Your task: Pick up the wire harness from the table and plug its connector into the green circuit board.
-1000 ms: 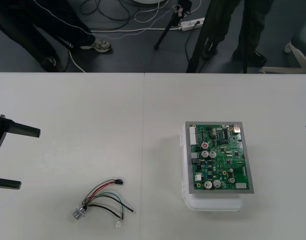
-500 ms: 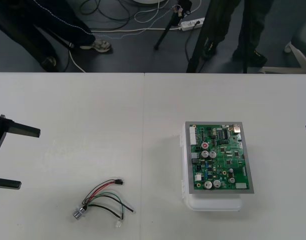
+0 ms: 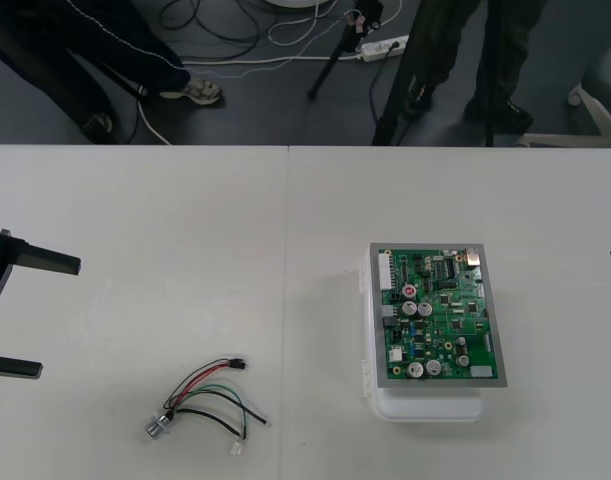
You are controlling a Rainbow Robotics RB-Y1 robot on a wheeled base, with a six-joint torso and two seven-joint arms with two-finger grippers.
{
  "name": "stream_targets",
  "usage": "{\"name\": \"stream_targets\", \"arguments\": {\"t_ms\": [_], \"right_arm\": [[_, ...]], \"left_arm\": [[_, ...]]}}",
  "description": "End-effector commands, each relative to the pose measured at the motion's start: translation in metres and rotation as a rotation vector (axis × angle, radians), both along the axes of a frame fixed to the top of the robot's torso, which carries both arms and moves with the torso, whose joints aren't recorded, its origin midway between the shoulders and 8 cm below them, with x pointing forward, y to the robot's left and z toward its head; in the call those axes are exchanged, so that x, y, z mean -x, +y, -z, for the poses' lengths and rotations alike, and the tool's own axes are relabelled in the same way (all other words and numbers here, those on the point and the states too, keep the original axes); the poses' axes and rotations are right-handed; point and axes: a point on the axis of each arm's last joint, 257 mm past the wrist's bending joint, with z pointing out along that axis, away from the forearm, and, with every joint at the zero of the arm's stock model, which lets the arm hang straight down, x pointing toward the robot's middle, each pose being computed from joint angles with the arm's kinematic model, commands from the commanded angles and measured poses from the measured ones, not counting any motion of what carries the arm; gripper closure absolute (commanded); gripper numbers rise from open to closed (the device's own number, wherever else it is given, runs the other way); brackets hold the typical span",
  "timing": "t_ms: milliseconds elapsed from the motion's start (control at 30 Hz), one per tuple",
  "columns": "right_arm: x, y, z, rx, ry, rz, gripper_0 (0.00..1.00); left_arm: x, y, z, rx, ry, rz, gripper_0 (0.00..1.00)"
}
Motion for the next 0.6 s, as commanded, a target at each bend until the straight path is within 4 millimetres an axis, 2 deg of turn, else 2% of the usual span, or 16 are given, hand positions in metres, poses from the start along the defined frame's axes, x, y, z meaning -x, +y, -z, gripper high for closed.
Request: {"name": "stream_targets", "arguments": {"t_ms": [33,233,267,333,600], "right_arm": [[0.002,0.000,-0.004,0.003,-0.019,-0.004,0.00],[0.002,0.000,-0.004,0.003,-0.019,-0.004,0.00],[0.015,0.006,0.021,-0.026,0.051,0.002,0.00],[0.017,0.008,0.026,-0.034,0.064,0.002,0.00],[0.020,0.011,0.028,-0.013,0.063,-0.014,0.00]], "left_arm": [[0.016,0.006,-0.006,-0.041,0.002,0.052,0.00],[0.016,0.006,-0.006,-0.041,0.002,0.052,0.00],[0.016,0.006,-0.006,-0.041,0.002,0.052,0.00],[0.016,0.006,-0.006,-0.041,0.002,0.052,0.00],[0.016,0.006,-0.006,-0.041,0.002,0.052,0.00]]}}
